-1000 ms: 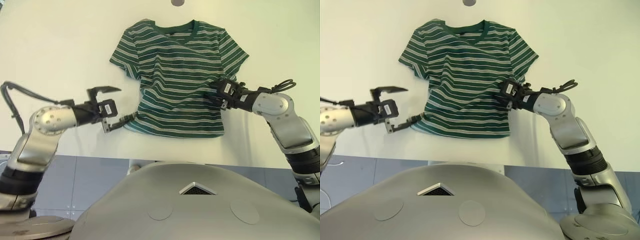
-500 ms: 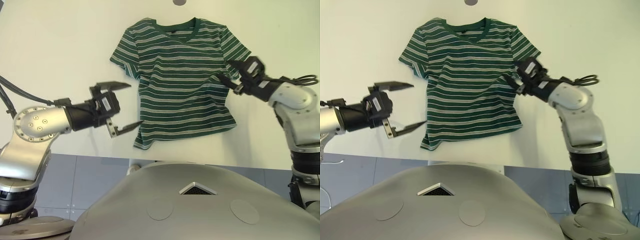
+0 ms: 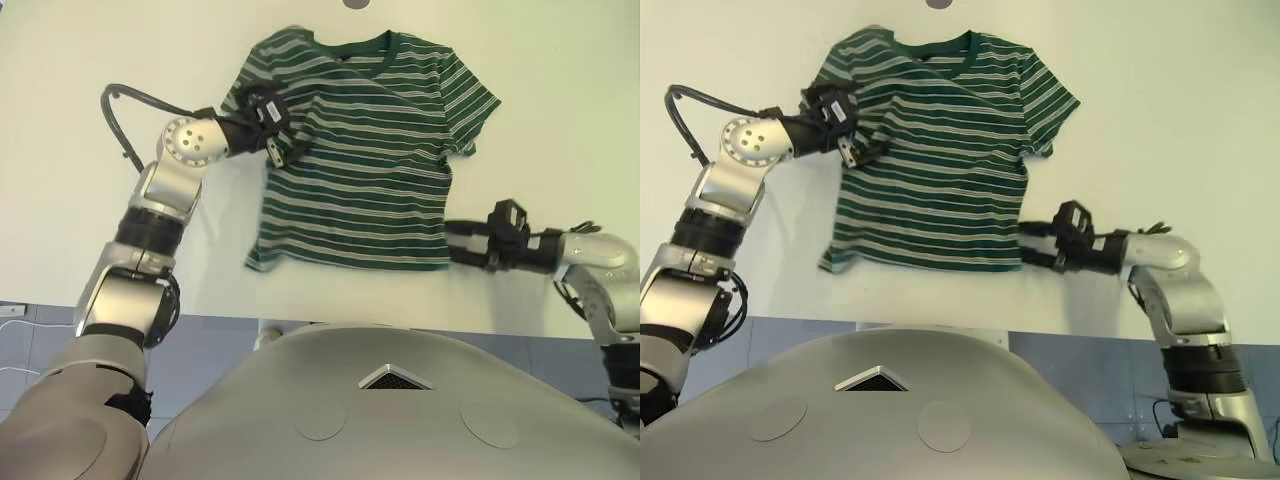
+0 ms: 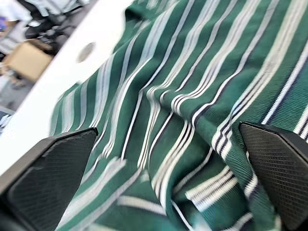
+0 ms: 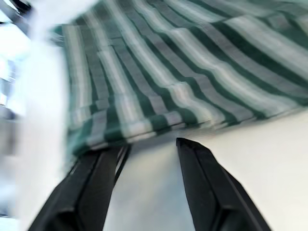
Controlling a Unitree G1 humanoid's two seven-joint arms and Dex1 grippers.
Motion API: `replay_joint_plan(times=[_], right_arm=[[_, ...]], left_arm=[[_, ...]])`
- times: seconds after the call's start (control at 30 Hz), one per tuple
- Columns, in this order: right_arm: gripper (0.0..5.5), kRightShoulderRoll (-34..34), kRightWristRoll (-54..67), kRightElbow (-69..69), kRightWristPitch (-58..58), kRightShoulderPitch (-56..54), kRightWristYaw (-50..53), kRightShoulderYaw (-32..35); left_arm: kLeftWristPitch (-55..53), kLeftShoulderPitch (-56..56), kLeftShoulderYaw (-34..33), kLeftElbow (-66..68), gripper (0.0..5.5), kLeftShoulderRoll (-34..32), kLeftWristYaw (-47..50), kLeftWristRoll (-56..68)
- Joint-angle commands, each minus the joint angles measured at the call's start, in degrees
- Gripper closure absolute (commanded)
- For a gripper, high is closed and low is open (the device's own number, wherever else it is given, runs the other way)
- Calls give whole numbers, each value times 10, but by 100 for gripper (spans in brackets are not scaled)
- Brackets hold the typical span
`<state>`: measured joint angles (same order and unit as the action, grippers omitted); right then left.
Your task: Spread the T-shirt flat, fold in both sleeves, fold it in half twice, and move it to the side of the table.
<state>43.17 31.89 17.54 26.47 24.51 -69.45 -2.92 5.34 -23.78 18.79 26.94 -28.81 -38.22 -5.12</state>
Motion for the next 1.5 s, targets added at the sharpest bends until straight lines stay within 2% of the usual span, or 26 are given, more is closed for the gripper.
replay_joint_plan(times=[0.03, 0.1, 0.17, 0.3, 0.4, 0.47, 0.53, 0.63, 0.7, 0.8, 0.9, 1.0, 1.1, 1.23, 1.33, 1.4, 1.5], right_arm=[[325, -1, 109, 86, 83, 45, -5, 0], [325, -11, 171, 110, 118, 45, 13, 23], [325, -19, 184, 105, 127, 26, 41, 39], [325, -31, 147, 83, 113, -22, 94, 42], [325, -54, 64, 72, 69, -50, 132, -12], [325, -72, -20, 33, 37, -87, 162, -70], [325, -84, -106, -34, 9, -130, 198, -117], [325, -94, -196, -127, -33, -180, 252, -140], [325, -95, -233, -168, -57, -210, 280, -140], [325, -91, -313, -231, -107, -267, 323, -165], [325, -94, -369, -283, -166, -308, 349, -188], [325, -77, -331, -240, -205, -280, 304, -167], [325, -8, -279, -142, -196, -202, 200, -170], [325, 139, -217, -17, -147, -78, 81, -151], [325, 196, -190, 17, -131, -40, 49, -120], [325, 215, -180, 22, -128, -33, 37, -105], [325, 176, -114, 30, -109, -73, 51, -52]], left_arm=[[15, 46, -8, 82, 11, 6, 20, -17], [30, 48, -17, 96, 11, 8, 31, -18], [42, 46, -32, 89, 11, 6, 36, -12], [28, 84, -104, -106, 11, -33, -33, 93], [-6, 142, -122, -234, 11, -96, -112, 137], [-32, 186, -110, -289, 11, -148, -177, 147], [-55, 201, -79, -306, 11, -166, -209, 126], [-37, 176, -17, -248, 11, -163, -208, 33], [10, 103, 13, -143, 11, -120, -162, -27], [89, -29, 23, 27, 11, -32, -34, -81], [151, -76, 13, 97, 11, -4, 19, -91], [186, -12, 3, 66, 11, -23, -30, -53], [174, 105, 30, -59, 11, -78, -113, -31], [64, 234, 59, -319, 11, -150, -188, -2], [-21, 258, 46, -427, 11, -176, -209, 32], [-81, 270, 38, -485, 11, -185, -226, 71], [-161, 261, 5, -551, 11, -169, -223, 147]])
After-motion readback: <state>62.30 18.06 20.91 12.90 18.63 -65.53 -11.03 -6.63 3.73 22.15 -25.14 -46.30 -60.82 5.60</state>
